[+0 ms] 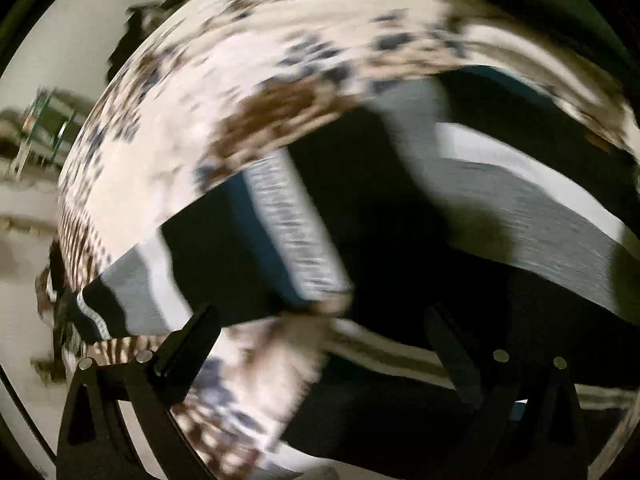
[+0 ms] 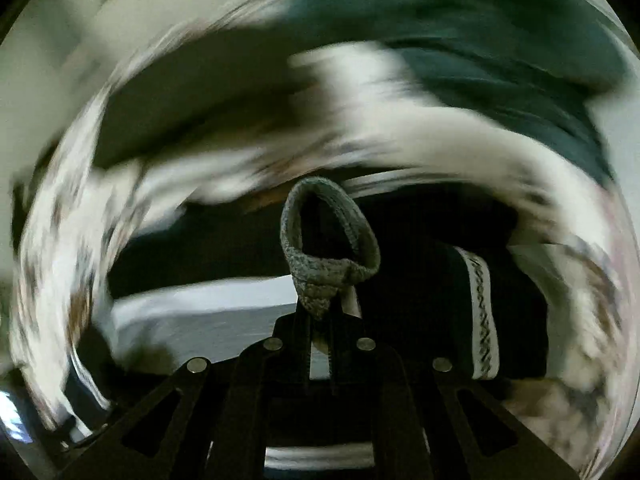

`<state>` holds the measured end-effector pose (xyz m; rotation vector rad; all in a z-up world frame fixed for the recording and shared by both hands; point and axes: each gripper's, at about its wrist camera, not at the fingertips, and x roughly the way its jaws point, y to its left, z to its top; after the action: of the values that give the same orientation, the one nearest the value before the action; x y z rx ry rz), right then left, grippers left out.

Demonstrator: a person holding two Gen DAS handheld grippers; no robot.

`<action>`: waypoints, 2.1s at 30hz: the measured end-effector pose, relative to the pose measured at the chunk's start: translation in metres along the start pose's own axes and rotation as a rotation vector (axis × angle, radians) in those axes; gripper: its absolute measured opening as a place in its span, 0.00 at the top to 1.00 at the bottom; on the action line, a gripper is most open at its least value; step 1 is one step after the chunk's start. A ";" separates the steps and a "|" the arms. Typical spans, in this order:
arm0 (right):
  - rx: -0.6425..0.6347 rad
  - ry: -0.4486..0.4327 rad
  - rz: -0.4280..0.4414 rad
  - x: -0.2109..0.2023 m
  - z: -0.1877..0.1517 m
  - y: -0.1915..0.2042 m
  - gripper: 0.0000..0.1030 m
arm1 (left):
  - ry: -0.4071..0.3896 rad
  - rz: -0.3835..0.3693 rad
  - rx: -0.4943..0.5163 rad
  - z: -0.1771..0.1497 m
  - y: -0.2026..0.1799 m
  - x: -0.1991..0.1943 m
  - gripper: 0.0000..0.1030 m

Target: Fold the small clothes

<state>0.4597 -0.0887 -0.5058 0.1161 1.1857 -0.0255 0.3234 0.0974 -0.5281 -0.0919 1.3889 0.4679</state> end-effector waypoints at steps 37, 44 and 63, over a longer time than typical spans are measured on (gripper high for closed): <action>0.136 0.312 0.100 0.018 -0.113 -0.011 0.34 | 0.094 -0.390 -1.276 -0.133 0.405 0.115 0.54; 0.097 0.310 0.072 0.016 -0.114 0.009 0.34 | -0.101 -0.451 -1.263 -0.106 0.432 0.067 0.93; 0.032 0.320 0.047 0.009 -0.120 0.014 0.34 | -0.029 -0.670 -1.415 -0.186 0.434 0.121 0.41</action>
<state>0.3536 -0.0624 -0.5573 0.1812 1.5017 0.0163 0.0042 0.4607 -0.5896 -1.6214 0.6823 0.7778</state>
